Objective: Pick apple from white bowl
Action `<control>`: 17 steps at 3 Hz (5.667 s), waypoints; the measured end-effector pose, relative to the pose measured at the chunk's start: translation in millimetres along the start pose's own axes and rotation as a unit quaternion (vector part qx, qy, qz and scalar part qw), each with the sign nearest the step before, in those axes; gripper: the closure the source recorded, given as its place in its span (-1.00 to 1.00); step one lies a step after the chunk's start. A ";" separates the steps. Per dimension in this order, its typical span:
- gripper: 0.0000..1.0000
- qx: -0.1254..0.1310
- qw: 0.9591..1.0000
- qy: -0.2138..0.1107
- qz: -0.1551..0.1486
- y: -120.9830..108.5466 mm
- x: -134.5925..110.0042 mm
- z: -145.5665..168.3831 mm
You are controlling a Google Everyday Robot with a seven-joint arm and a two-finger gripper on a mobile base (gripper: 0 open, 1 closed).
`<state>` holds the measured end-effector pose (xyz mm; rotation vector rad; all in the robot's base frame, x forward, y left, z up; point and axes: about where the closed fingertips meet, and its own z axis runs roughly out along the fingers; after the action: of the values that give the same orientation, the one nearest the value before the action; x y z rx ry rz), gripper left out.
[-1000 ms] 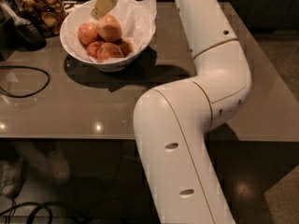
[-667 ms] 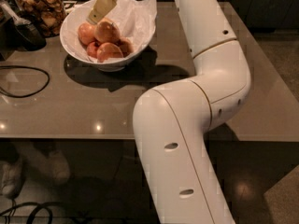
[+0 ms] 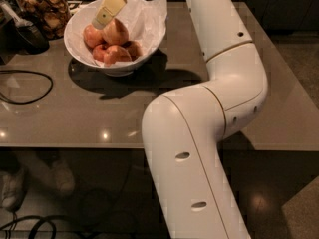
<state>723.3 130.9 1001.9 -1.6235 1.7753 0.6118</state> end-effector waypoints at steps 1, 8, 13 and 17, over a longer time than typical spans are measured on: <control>-1.00 0.000 1.000 0.000 0.000 0.0 0.0 0.0; -0.82 0.042 0.997 0.050 0.040 -26.0 29.0 9.0; -0.44 0.059 0.993 0.082 0.059 -39.9 56.3 12.7; -0.42 0.035 0.995 0.092 0.036 -31.5 48.1 40.9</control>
Offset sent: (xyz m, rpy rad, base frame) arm 0.0258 -0.0342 0.0066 -0.0602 -0.0012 -0.1321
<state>759.4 123.2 941.8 -1.6177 1.9725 0.4384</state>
